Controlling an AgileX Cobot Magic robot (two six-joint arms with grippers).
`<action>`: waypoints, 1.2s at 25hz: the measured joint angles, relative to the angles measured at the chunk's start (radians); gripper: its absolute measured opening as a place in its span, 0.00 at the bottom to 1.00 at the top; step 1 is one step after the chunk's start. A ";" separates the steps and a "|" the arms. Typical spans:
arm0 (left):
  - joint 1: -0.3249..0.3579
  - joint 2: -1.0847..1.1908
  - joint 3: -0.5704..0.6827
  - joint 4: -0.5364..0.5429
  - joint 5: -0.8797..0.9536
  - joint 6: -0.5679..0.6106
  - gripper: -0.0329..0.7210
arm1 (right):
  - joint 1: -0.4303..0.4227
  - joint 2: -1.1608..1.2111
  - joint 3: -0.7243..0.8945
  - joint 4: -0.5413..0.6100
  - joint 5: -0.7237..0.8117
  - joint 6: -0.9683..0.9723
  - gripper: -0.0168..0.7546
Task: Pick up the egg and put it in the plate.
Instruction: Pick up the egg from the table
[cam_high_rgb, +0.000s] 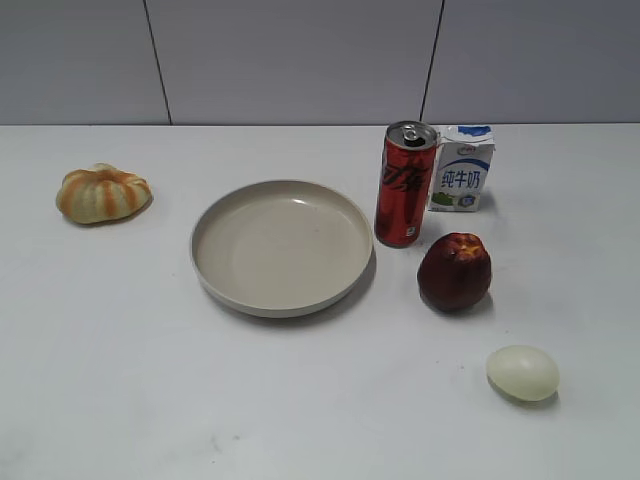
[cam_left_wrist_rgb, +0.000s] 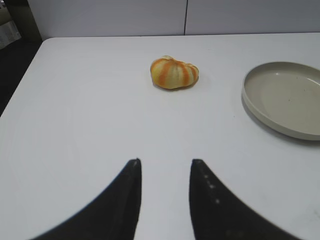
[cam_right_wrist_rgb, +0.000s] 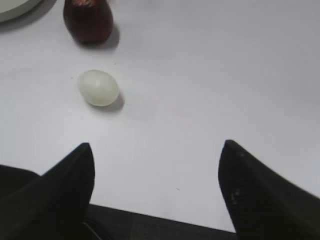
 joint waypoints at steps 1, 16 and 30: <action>0.000 0.000 0.000 0.000 0.000 0.000 0.36 | 0.000 0.044 -0.009 0.014 -0.001 -0.015 0.78; 0.000 0.000 0.000 0.000 0.000 0.000 0.36 | 0.101 0.636 -0.085 0.049 -0.147 -0.321 0.78; 0.000 0.000 0.000 0.000 0.000 0.000 0.36 | 0.355 1.179 -0.260 -0.042 -0.311 -0.326 0.78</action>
